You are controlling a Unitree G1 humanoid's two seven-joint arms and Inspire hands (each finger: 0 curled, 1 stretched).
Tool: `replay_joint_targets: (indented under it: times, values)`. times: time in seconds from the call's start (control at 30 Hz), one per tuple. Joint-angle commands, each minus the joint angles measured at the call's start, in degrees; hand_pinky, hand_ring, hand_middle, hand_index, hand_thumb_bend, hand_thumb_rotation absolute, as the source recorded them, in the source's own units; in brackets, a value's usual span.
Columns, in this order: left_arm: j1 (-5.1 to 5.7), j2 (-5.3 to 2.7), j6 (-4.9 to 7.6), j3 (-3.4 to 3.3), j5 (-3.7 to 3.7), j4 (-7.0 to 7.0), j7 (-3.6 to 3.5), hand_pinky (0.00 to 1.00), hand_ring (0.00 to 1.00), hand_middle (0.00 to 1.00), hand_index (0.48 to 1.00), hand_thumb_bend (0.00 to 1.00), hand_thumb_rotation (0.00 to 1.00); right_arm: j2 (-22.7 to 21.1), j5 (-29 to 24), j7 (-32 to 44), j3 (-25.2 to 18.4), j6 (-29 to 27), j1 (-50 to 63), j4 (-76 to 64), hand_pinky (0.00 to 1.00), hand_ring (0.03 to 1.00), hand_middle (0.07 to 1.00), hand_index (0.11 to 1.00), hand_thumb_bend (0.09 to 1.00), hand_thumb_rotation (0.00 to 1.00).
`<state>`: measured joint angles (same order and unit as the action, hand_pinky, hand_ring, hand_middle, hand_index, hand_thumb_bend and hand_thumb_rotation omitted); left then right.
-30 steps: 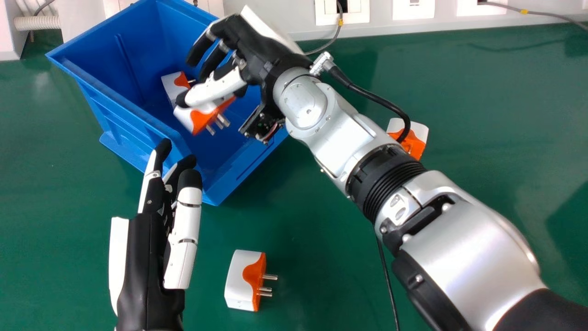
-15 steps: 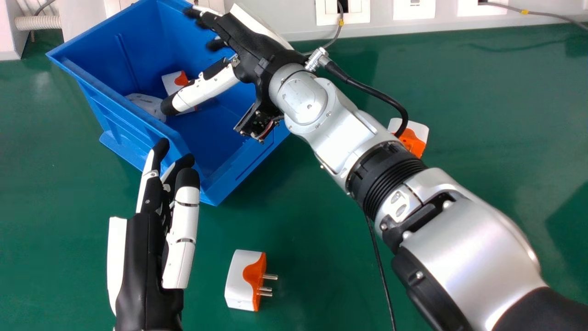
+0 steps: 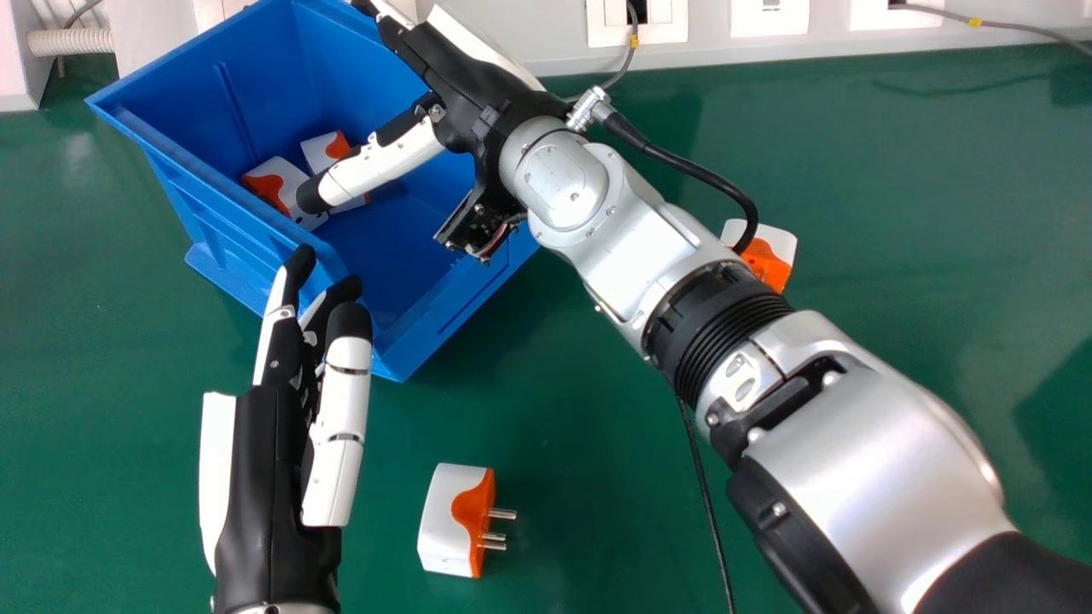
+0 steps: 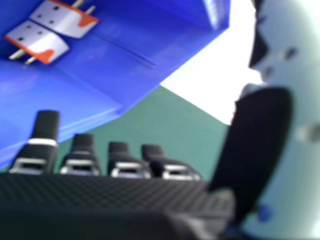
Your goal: Pick all objects and put in blue box
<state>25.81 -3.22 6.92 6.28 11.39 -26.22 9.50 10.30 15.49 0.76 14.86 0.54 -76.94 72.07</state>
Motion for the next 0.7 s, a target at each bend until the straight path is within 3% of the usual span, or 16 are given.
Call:
replay_joint_targets:
  times: [0.0,0.17,0.33,0.53,0.67]
  values:
    - [-0.53,-0.36,0.54,0.03,0.42,-0.41,0.32,0.83,0.90,0.88,0.948,0.46,0.94,6.2,-0.1,-0.8,-0.4,-0.9,-4.1,-0.6,0.81,0.963,1.000,0.972,0.847,0.18]
    - [-1.11,-0.22,0.42,-0.16,0.37,-0.01,0.29,0.83,0.90,0.88,0.948,0.46,0.94,5.6,0.2,-0.5,-0.1,-1.2,-3.9,-0.8,0.79,0.956,1.000,0.969,0.842,0.17]
    - [-1.83,0.03,0.36,-0.80,0.17,0.65,0.14,0.83,0.90,0.88,0.947,0.45,0.94,4.2,0.8,0.3,0.3,-1.3,-3.4,-1.3,0.78,0.947,1.000,0.959,0.808,0.16]
    - [-2.06,0.54,0.60,-2.30,-0.65,1.04,-0.45,0.83,0.90,0.88,0.946,0.46,0.94,3.1,2.3,-0.6,1.6,-2.0,-2.3,-2.8,0.76,0.940,1.000,0.950,0.763,0.14]
    - [-2.44,1.16,1.35,-3.84,-1.59,2.00,-1.10,0.83,0.90,0.88,0.946,0.46,0.94,2.4,2.5,-1.3,1.8,-3.2,-1.4,-3.8,0.77,0.943,1.000,0.948,0.755,0.13]
